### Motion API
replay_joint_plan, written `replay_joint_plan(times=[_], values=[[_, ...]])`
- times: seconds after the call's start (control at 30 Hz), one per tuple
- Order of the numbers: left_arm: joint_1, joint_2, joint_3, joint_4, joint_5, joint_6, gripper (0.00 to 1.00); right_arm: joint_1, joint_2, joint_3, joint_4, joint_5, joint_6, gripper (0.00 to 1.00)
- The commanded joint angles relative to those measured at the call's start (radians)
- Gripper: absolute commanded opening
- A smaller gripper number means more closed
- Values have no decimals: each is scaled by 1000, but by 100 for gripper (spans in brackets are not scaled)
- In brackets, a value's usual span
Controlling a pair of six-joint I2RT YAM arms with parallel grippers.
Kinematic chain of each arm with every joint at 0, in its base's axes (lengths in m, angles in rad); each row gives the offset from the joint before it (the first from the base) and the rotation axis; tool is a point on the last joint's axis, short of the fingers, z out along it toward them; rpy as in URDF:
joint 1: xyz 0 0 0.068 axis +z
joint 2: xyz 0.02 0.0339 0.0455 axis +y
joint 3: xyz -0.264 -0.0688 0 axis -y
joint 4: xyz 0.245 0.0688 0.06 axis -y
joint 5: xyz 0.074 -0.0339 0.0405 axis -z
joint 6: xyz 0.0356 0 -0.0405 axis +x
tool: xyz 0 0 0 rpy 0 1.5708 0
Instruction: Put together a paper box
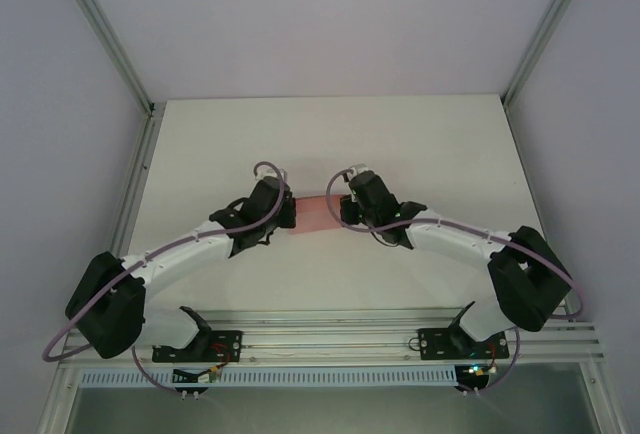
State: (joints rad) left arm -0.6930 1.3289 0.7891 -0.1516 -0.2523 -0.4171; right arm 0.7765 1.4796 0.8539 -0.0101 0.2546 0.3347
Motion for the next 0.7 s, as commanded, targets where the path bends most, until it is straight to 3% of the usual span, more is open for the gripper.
replay_joint_plan(times=[0.0,0.2,0.33,0.43,0.63,0.67], values=[[-45,65,-98,-44,98,15,0,40,28,-76,-13,-83,-12,0],[-83,72,-145,29,50,-16,0,48,16,-136,35,-48,-16,0],[-85,18,-126,-8,60,-26,1,51,-12,-144,28,-25,-48,0],[-85,-31,-76,-68,35,-47,28,52,-25,-139,25,-16,-54,0],[-85,-74,-17,-83,27,-87,38,70,-21,-137,51,31,-29,0],[-85,-82,-9,-90,35,-88,47,75,-22,-133,45,44,-33,0]])
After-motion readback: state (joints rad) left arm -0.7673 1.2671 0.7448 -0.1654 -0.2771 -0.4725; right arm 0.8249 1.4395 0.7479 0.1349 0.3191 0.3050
